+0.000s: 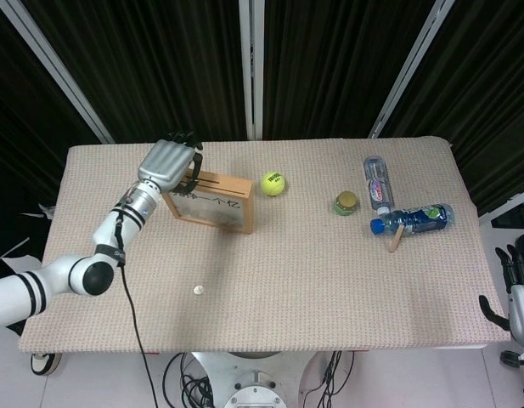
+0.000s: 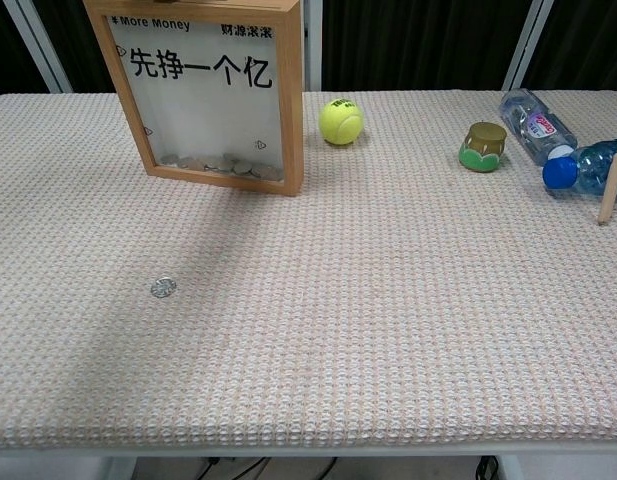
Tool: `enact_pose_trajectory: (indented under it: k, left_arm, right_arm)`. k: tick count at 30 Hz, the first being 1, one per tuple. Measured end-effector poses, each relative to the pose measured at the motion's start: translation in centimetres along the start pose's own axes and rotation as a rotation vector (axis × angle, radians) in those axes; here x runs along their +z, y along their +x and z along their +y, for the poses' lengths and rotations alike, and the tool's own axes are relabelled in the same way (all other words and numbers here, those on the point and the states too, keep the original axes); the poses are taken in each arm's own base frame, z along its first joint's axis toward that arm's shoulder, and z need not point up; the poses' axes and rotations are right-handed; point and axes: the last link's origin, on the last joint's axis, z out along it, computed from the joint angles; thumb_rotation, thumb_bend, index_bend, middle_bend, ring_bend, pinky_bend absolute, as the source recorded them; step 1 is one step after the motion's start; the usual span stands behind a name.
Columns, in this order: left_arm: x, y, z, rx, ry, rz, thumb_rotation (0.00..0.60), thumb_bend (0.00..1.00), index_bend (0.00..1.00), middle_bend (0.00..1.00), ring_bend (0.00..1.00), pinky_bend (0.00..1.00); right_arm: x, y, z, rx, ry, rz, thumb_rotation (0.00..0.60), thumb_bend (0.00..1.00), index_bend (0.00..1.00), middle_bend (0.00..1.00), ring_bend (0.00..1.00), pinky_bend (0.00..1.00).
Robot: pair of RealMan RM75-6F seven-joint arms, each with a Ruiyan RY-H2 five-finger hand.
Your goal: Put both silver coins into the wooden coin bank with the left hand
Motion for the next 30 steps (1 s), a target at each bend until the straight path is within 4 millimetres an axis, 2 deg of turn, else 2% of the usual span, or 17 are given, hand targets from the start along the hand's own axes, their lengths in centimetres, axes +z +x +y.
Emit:
enact_pose_trajectory:
  k: [6, 8, 13, 17, 27, 30]
  left_arm:
    - [0.2, -0.1, 0.1, 0.005, 0.001, 0.002, 0.6, 0.52, 0.66, 0.2, 0.01, 0.06]
    - [0.2, -0.1, 0.1, 0.007, 0.002, 0.002, 0.6, 0.52, 0.63, 0.2, 0.01, 0.06]
    - [0.2, -0.2, 0.1, 0.013, -0.002, 0.003, 0.6, 0.51, 0.39, 0.2, 0.01, 0.06]
    - [0.1, -0.2, 0.1, 0.019, -0.005, 0.008, 0.6, 0.48, 0.3, 0.2, 0.01, 0.06]
    - [-0.8, 0.2, 0.3, -0.007, -0.021, 0.039, 0.6, 0.47, 0.26, 0.2, 0.01, 0.06]
    - [-1.8, 0.4, 0.2, -0.013, -0.027, 0.071, 0.6, 0.43, 0.27, 0.2, 0.02, 0.07]
  right_arm:
    - [-0.1, -0.1, 0.0, -0.001, -0.002, -0.002, 0.6, 0.27, 0.0, 0.0, 0.0, 0.0]
    - [-0.1, -0.1, 0.1, -0.001, -0.004, -0.002, 0.6, 0.27, 0.0, 0.0, 0.0, 0.0]
    - [-0.1, 0.0, 0.2, 0.0, -0.007, 0.0, 0.6, 0.27, 0.0, 0.0, 0.0, 0.0]
    - [0.0, 0.0, 0.2, -0.001, -0.005, 0.0, 0.6, 0.27, 0.0, 0.0, 0.0, 0.0]
    - [-0.1, 0.0, 0.0, -0.002, -0.002, 0.001, 0.6, 0.27, 0.0, 0.0, 0.0, 0.0]
    - [-0.1, 0.3, 0.1, -0.005, -0.002, 0.008, 0.6, 0.27, 0.0, 0.0, 0.0, 0.0]
